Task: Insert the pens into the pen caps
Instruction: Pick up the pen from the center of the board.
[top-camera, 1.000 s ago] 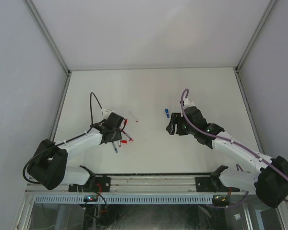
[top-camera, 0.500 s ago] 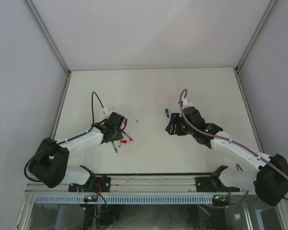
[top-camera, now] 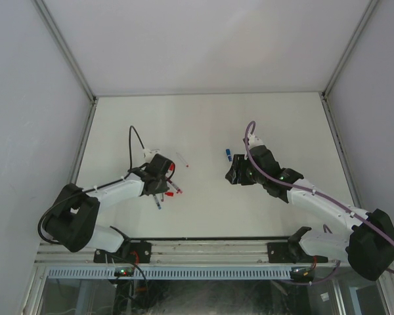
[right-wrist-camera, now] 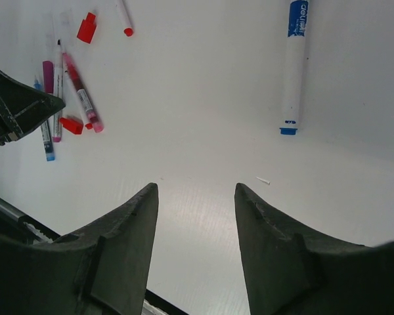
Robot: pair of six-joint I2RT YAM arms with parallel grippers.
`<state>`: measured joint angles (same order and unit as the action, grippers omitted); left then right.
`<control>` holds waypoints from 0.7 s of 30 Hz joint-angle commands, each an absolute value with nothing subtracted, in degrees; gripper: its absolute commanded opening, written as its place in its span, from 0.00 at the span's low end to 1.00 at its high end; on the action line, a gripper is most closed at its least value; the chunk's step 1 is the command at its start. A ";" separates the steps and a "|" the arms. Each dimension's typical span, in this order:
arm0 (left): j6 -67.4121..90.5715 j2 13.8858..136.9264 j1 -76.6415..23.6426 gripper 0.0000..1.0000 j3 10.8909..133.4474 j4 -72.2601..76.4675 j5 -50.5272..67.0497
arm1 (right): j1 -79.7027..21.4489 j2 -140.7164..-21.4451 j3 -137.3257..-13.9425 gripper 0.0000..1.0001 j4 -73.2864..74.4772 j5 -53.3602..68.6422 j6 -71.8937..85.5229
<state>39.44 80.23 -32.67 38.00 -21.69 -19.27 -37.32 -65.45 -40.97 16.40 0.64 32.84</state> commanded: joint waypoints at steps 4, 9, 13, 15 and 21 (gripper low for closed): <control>38.87 79.58 -33.02 0.24 40.34 -19.98 -19.91 | -37.62 -65.23 -41.11 0.49 13.65 1.33 33.84; 38.76 80.89 -33.07 0.22 40.34 -19.27 -19.43 | -37.62 -64.72 -41.09 0.49 14.78 0.50 33.56; 38.76 81.02 -33.05 0.18 40.03 -18.82 -19.16 | -37.62 -64.34 -41.05 0.49 15.30 0.18 33.35; 38.76 80.59 -33.05 0.18 39.86 -18.81 -19.40 | -37.53 -64.25 -41.08 0.48 15.37 0.41 33.45; 37.27 80.46 -33.05 0.10 39.81 -18.88 -19.51 | -37.55 -64.09 -41.06 0.48 15.01 1.05 33.86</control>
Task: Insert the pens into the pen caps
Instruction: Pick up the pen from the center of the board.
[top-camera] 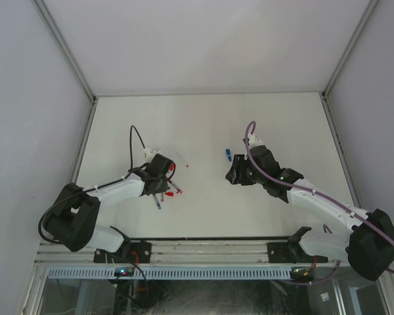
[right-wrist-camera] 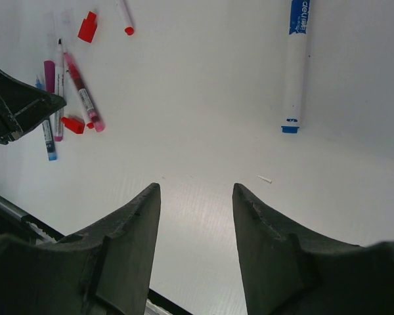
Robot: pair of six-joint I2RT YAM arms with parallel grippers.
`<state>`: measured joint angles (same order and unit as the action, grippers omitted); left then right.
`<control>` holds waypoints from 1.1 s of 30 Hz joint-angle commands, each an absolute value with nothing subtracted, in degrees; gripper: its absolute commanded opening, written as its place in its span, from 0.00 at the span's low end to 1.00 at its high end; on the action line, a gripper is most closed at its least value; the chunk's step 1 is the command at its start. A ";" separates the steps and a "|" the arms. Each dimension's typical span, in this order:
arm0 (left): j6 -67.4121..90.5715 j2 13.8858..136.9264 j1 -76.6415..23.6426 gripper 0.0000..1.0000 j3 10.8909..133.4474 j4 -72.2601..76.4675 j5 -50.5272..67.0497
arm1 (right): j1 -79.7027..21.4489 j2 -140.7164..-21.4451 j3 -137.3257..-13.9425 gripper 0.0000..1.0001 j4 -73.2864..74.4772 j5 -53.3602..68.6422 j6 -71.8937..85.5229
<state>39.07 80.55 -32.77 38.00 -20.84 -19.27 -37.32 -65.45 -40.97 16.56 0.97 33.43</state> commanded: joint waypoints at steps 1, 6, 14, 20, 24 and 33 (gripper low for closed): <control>37.19 80.24 -33.05 0.09 39.81 -18.97 -19.58 | -37.58 -64.00 -41.05 0.48 15.08 0.98 33.91; 36.30 77.82 -33.13 0.06 40.35 -19.93 -20.08 | -37.53 -63.75 -41.07 0.48 15.63 0.70 33.82; 34.77 72.15 -34.72 0.02 42.15 -22.70 -21.79 | -37.61 -62.73 -41.06 0.47 15.93 0.40 33.89; 31.28 64.71 -38.32 0.00 40.92 -20.12 -20.89 | -37.51 -61.75 -41.05 0.47 12.58 3.05 35.64; 29.36 58.09 -41.73 0.00 37.19 -13.25 -15.82 | -39.27 -63.25 -41.08 0.46 4.57 6.88 41.05; 27.06 49.83 -47.76 0.00 33.03 -3.44 -7.82 | -49.52 -70.93 -41.43 0.49 -16.92 3.61 55.07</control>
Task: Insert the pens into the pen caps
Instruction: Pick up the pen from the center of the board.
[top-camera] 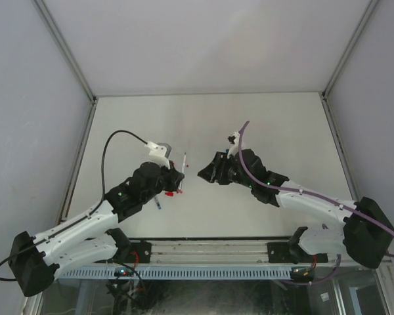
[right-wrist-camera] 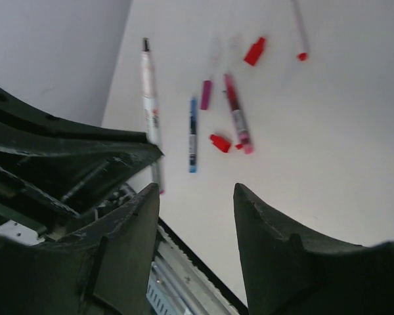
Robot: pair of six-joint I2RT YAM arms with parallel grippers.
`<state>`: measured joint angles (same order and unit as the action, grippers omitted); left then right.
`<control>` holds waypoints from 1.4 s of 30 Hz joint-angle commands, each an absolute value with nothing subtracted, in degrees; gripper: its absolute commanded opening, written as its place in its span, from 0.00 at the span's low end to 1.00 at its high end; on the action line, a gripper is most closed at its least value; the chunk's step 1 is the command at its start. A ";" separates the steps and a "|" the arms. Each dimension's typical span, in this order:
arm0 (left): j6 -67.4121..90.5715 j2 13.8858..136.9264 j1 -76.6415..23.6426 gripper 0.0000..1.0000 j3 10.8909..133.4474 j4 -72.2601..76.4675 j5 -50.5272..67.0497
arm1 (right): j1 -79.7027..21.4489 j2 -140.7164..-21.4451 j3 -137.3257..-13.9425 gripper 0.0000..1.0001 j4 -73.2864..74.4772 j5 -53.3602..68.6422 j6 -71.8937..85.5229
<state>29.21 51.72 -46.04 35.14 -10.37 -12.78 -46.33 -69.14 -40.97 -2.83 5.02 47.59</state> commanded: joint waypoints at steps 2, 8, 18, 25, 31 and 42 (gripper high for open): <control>27.07 49.42 -48.46 0.00 32.65 -3.05 -7.47 | -50.86 -71.88 -41.69 0.49 -19.40 2.25 56.01; 26.58 47.86 -49.02 0.00 31.30 -2.00 -5.76 | -51.64 -73.31 -41.78 0.46 -22.41 0.22 57.79; 25.60 45.58 -49.22 0.00 30.31 -0.97 -4.20 | -50.87 -77.42 -43.43 0.41 -21.90 4.03 59.55; 25.40 46.13 -49.22 0.03 30.32 -0.70 -3.71 | -51.15 -79.23 -44.30 0.23 -24.87 7.07 58.95; 25.69 46.15 -49.22 0.35 29.77 -0.59 -4.77 | -51.40 -79.15 -44.33 0.00 -26.11 8.51 58.06; 26.12 47.39 -49.22 0.34 29.95 -0.35 -5.37 | -52.16 -79.52 -44.35 0.00 -28.48 11.83 57.16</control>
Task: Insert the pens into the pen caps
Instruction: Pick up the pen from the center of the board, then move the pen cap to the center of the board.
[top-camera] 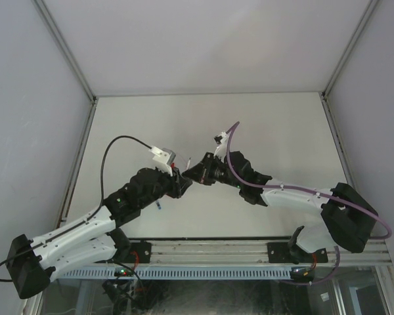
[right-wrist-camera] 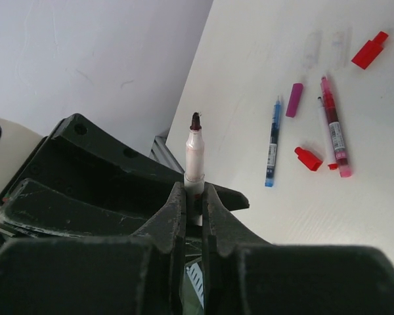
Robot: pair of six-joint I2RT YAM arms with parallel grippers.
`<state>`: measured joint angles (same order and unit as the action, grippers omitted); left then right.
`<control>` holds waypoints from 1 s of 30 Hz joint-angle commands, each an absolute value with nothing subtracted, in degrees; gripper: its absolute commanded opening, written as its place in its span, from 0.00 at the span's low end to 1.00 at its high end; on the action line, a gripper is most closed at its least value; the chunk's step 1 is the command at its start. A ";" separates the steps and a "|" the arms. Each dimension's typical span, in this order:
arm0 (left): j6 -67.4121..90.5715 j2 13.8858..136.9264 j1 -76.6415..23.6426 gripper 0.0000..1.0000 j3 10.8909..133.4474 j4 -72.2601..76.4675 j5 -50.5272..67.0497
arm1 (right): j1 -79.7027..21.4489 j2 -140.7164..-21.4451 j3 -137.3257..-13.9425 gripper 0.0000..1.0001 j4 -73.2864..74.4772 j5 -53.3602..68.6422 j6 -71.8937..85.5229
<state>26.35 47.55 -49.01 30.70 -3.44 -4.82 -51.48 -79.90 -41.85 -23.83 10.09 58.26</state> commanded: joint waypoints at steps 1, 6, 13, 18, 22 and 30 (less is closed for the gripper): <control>26.11 47.33 -49.22 0.30 30.09 -0.43 -5.46 | -52.25 -79.61 -44.35 0.00 -28.52 11.87 56.95; 26.14 47.15 -49.22 0.05 30.84 -1.30 -5.73 | -52.33 -78.90 -44.39 0.01 -27.58 10.73 54.90; 26.56 44.25 -49.13 0.00 32.51 -7.67 -11.23 | -52.03 -73.75 -45.34 0.25 -18.64 3.99 48.21; 26.88 37.85 -49.14 0.00 33.53 -12.73 -16.52 | -51.60 -70.86 -45.38 0.39 -11.99 -1.79 44.30; 26.62 32.04 -49.13 0.00 35.39 -17.65 -21.56 | -51.51 -70.58 -45.45 0.49 -8.51 -5.02 42.91; 25.49 26.73 -49.13 0.00 45.37 -30.63 -24.57 | -53.54 -78.72 -52.96 0.78 -3.35 -6.46 40.68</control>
